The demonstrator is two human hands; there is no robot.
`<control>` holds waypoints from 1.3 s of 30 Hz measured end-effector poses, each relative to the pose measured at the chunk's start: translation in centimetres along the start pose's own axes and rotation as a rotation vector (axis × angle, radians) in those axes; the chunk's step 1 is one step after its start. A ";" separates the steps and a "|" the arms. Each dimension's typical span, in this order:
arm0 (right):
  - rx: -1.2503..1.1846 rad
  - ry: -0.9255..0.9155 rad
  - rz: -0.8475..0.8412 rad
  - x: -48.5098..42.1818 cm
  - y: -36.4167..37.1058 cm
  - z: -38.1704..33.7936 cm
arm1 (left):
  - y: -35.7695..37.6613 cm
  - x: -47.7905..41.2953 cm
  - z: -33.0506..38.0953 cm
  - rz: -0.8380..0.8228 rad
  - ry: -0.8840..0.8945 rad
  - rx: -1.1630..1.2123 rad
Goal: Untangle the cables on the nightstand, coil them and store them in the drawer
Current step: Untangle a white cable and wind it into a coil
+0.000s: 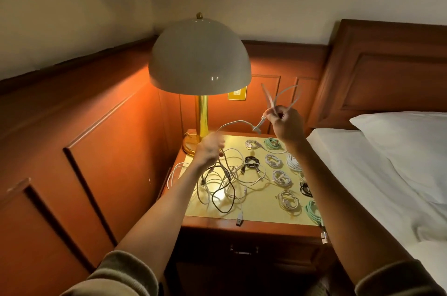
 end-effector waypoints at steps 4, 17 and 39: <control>0.027 0.015 -0.091 0.6 0.0 -0.4 | 0.0 -0.2 -1.0 0.098 -0.193 0.062; -0.055 0.025 -0.160 2.9 0.0 -0.2 | -0.7 0.9 0.6 -0.063 -0.382 -0.583; -0.395 0.134 -0.162 8.7 -2.2 -6.2 | 0.2 13.8 12.3 -0.126 0.494 -0.075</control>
Point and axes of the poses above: each hand's wrist, its own x-axis away from the middle knuckle, its own y-axis out of the palm, z = x × y, the point moved 3 cm from there along -x, towards the middle knuckle, and after that the axes turned 6 degrees about -z, right-handed, at the moved point
